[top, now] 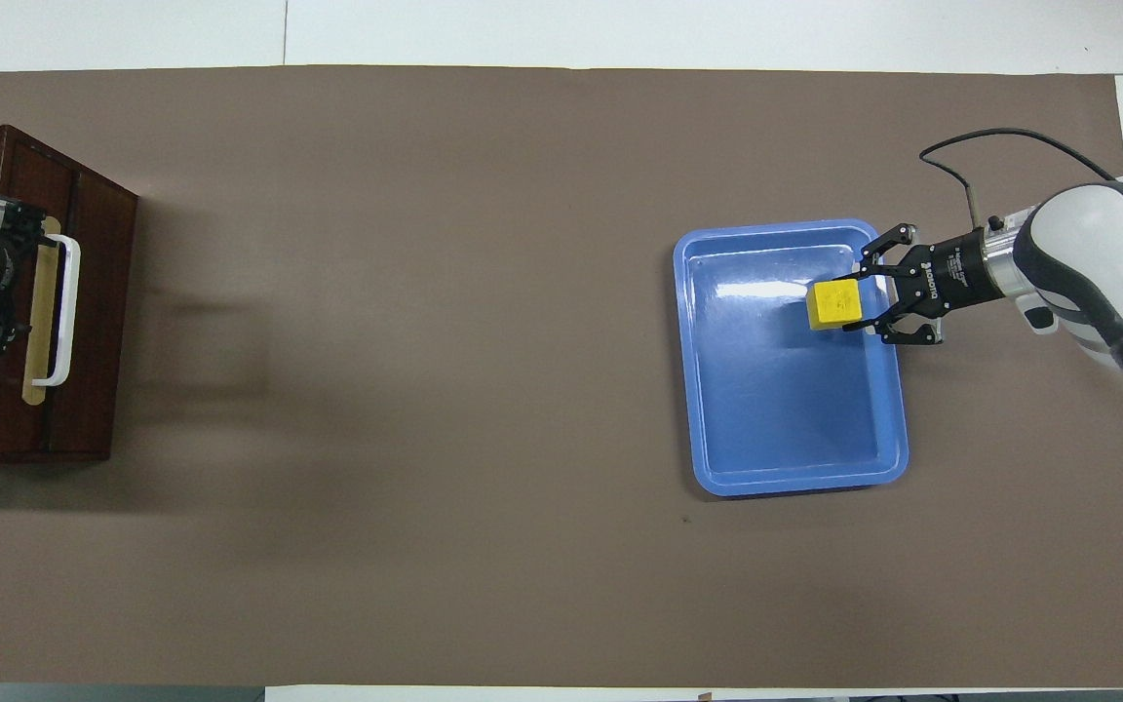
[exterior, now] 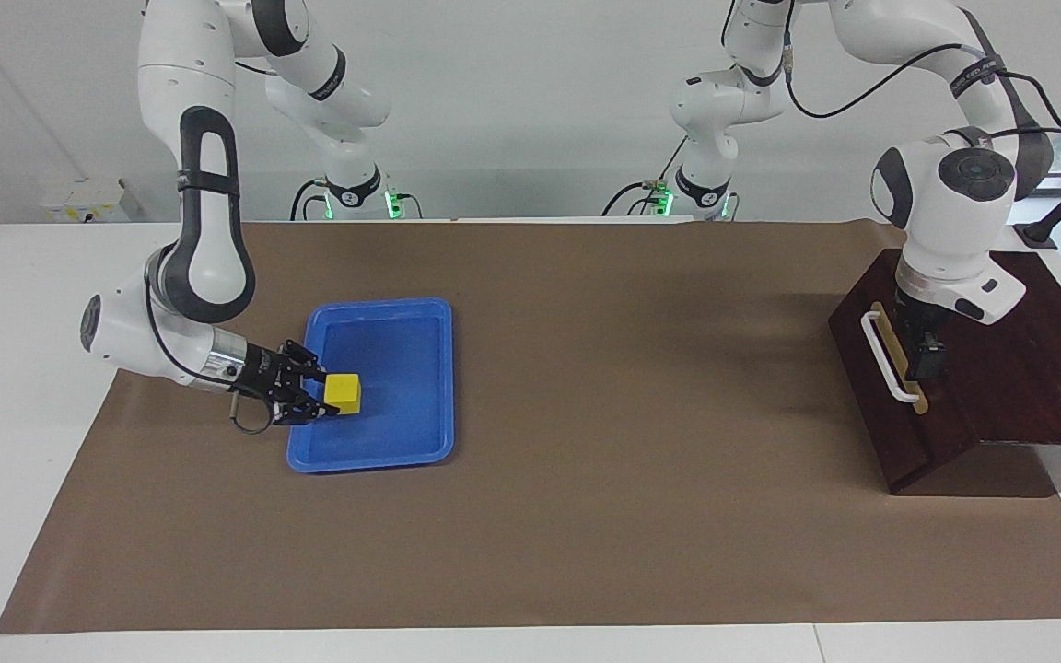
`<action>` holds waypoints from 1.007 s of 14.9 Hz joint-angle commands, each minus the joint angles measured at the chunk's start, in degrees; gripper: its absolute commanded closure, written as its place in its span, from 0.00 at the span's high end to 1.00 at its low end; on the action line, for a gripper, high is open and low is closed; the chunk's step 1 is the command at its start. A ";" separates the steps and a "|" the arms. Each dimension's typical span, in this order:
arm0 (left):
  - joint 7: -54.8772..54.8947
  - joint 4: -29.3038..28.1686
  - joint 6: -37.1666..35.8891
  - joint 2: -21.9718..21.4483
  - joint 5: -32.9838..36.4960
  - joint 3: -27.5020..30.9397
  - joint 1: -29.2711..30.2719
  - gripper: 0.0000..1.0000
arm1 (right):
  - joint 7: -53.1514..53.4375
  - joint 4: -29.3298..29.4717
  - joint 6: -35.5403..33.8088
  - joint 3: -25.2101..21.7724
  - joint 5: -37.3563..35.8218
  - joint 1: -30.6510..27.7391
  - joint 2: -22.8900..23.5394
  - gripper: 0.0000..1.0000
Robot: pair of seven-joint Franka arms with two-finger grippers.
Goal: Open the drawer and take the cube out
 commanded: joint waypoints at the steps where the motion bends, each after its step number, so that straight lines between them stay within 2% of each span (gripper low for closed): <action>1: 2.04 2.03 -5.93 -0.99 -0.65 -0.78 -2.63 1.00 | -2.69 2.39 0.20 0.53 -1.32 -0.75 2.97 0.00; 4: 3.53 5.03 -11.13 -1.95 -7.94 -0.87 -6.59 1.00 | -4.28 2.39 0.20 0.44 -1.50 -0.75 3.15 0.00; 7: 7.47 6.35 -14.74 -5.37 -14.80 -1.04 -9.14 1.00 | -6.48 1.60 2.04 0.44 -1.50 -0.75 3.41 0.00; 10: 18.08 6.62 -20.27 -8.71 -16.48 -1.13 -12.04 1.00 | -6.57 1.08 2.22 0.27 -1.50 -0.75 3.41 0.00; 11: 22.91 6.71 -22.03 -9.59 -17.10 -1.13 -12.32 1.00 | -6.57 0.90 2.48 0.27 -1.59 -0.66 3.41 0.07; 12: 27.83 7.40 -23.70 -10.21 -18.23 -1.13 -12.23 1.00 | -6.57 0.90 2.48 0.27 -1.76 -0.58 3.41 0.86; 13: 33.19 8.45 -25.72 -10.57 -18.77 -1.04 -12.23 1.00 | -6.49 1.16 1.96 0.27 -2.11 -0.31 3.32 1.00; 15: 43.47 9.69 -28.72 -11.01 -19.21 -0.43 -11.44 1.00 | -6.05 1.51 1.26 0.27 -2.90 -0.13 3.15 1.00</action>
